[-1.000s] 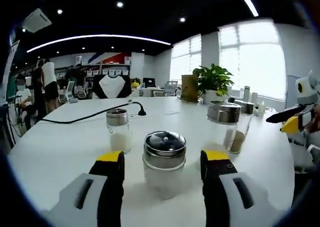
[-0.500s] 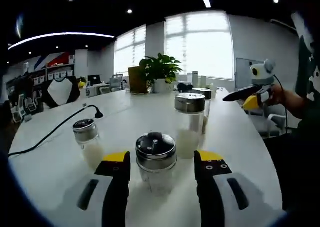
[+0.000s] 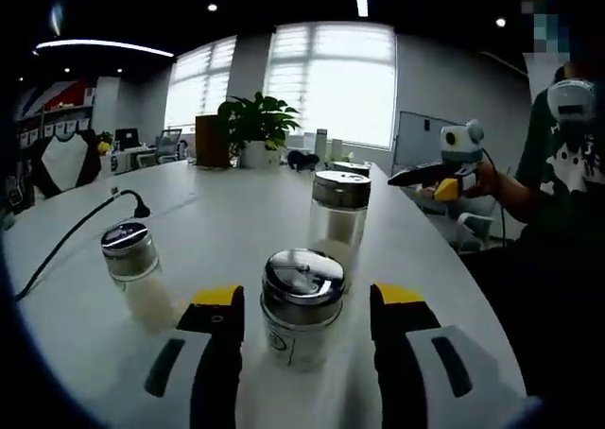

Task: Rotate the seasoning bottle until the label or dispensing opening points toward the visible target arrow and the bottle remains upright within the marked orientation range

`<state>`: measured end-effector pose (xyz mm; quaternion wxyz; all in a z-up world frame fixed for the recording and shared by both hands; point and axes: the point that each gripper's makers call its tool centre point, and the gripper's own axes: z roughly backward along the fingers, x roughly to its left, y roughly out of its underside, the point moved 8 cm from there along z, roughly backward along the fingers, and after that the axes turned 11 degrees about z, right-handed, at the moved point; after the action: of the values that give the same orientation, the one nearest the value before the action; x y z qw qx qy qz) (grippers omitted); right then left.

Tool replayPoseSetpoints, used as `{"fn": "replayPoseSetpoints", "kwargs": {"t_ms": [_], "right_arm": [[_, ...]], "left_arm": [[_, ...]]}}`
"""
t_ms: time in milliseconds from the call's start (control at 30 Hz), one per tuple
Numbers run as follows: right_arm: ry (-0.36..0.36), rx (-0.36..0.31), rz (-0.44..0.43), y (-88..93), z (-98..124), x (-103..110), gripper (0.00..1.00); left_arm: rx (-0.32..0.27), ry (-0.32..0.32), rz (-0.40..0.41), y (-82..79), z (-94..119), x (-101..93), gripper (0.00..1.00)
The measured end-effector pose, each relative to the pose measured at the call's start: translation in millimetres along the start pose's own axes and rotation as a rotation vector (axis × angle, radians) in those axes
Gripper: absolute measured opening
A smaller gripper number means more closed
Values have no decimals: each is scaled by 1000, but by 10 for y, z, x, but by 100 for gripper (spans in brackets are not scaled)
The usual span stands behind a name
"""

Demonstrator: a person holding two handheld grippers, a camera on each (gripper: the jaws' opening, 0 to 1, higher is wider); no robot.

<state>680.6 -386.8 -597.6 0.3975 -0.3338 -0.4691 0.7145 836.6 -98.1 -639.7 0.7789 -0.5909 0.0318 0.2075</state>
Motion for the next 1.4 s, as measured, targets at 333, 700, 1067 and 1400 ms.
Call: {"fn": "replayPoseSetpoints", "kwargs": {"t_ms": [333, 700, 1067, 1400], "right_arm": [[12, -3, 1, -15, 22, -6, 74], [30, -15, 5, -45, 47, -46, 74], [28, -19, 7, -29, 53, -29, 73], [23, -10, 2, -4, 55, -25, 73]], "left_arm": [[8, 25, -47, 40, -37, -21, 37], [-1, 8, -68, 54, -44, -18, 36], [-5, -9, -70, 41, -43, -13, 36], [-14, -59, -49, 39, -30, -32, 36]]}}
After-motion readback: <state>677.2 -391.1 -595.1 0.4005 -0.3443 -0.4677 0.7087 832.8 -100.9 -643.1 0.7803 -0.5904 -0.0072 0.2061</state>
